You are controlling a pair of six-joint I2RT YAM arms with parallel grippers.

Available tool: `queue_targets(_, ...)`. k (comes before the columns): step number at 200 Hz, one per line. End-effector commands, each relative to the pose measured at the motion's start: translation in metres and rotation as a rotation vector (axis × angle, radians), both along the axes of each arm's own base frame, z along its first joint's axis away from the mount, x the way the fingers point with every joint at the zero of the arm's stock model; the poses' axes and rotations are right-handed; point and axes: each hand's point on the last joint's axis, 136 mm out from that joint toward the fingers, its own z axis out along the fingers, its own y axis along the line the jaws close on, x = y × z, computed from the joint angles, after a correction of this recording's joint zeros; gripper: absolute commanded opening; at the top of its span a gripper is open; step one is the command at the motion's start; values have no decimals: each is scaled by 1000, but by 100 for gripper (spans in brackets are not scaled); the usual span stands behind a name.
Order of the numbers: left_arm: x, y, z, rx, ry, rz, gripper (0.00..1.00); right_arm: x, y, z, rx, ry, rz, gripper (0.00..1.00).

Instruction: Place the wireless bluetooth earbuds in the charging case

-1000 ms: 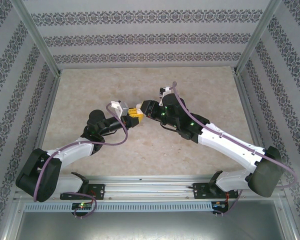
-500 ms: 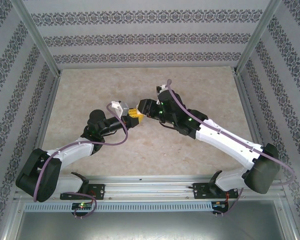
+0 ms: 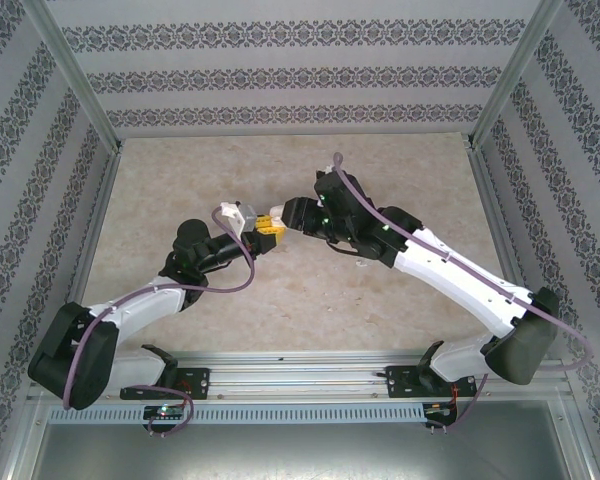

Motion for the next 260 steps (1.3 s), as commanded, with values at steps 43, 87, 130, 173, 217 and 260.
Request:
queue_targets(43,2,8,11,75,-98,68,0,-7,14,-3,-50,62,59,42)
queue_targets(87,-4,4,9,72,-97,48,0,-4,25,-3,-48,70,79,27)
queue_targets(130,-6,0,9,74,-104,33,0,-3,24,-1,-61,63,80,27)
queue_targets(173,-5,-1,10,75,-106,29,0,-3,28,-3,-65,72,93,28)
queue_targets(217,-7,-3,9,86,-103,21,0,-4,37,-5,-60,90,130,28)
queue_targets(260,-8,-5,8,94,-98,7,0,-4,43,-6,-94,86,162,30)
